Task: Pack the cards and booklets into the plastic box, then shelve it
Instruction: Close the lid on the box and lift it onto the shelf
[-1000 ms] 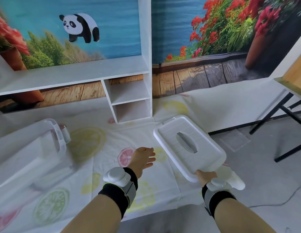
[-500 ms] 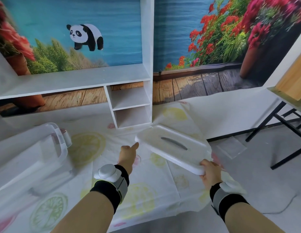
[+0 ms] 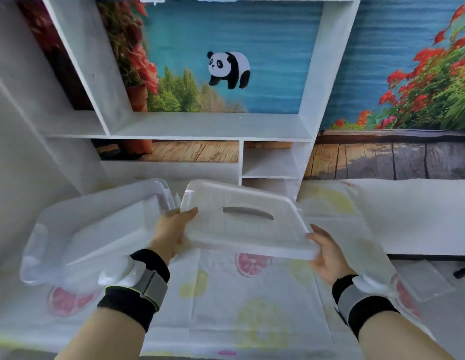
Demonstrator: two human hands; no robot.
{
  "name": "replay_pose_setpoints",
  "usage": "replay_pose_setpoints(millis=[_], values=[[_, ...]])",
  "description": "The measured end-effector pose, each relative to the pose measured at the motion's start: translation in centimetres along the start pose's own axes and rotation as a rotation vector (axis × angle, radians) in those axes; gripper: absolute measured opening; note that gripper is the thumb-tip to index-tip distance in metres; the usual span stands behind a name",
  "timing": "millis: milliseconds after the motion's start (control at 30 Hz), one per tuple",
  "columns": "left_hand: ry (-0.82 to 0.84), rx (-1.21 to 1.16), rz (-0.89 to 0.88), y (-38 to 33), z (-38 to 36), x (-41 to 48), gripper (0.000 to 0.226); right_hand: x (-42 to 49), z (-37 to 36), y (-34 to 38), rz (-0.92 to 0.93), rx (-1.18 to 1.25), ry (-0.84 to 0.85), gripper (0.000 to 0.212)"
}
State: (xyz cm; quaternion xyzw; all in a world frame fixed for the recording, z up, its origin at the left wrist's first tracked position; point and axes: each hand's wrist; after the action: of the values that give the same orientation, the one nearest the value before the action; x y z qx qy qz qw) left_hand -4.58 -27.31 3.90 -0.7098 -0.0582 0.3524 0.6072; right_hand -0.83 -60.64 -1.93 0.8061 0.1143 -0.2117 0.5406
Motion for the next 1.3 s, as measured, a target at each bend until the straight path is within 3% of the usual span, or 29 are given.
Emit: replay_pose_setpoints(millis=[233, 367, 467, 633, 800, 1067, 1200, 1300], values=[[-0.359, -0.027, -0.198, -3.8, 13.3, 1.9, 0.016, 1.9, -17.1, -1.8, 0.034, -0.286, 0.178, 0.016], [-0.485, 0.029, -0.263, -4.5, 19.4, 2.7, 0.013, 2.1, -24.2, -3.7, 0.155, -0.471, 0.261, 0.022], [-0.582, 0.067, -0.257, -4.2, 22.3, 3.5, 0.008, 1.9, -27.8, -5.4, 0.184, -0.523, 0.305, 0.028], [-0.677, 0.153, -0.155, -3.1, 26.3, 5.3, 0.027, 1.7, -33.0, -8.1, 0.238, -0.664, 0.294, 0.028], [-0.602, 0.153, -0.141, -2.3, 27.3, 6.3, 0.017, 2.4, -34.0, -9.6, 0.396, -1.003, 0.144, 0.054], [-0.604, 0.229, -0.116, -1.0, 27.4, 6.9, 0.024, 4.3, -32.5, -11.5, 0.406, -1.118, 0.116, 0.048], [-0.627, 0.287, -0.090, -0.4, 28.2, 6.9, 0.022, 4.1, -32.0, -12.0, 0.401, -1.147, 0.098, 0.030], [-0.637, 0.321, -0.064, 0.2, 28.6, 7.2, 0.034, 3.2, -31.5, -11.9, 0.428, -1.154, 0.127, 0.040]])
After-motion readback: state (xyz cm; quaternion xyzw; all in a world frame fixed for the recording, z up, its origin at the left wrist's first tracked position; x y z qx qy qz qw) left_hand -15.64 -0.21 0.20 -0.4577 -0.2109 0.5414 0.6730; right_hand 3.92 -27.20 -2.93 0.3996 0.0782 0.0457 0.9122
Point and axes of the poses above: each hand's wrist, its own x-axis towards the middle knuckle, its own z-axis out of the back of the hand, y = z × x, and after that the axes turned 8 degrees about -y, right-handed
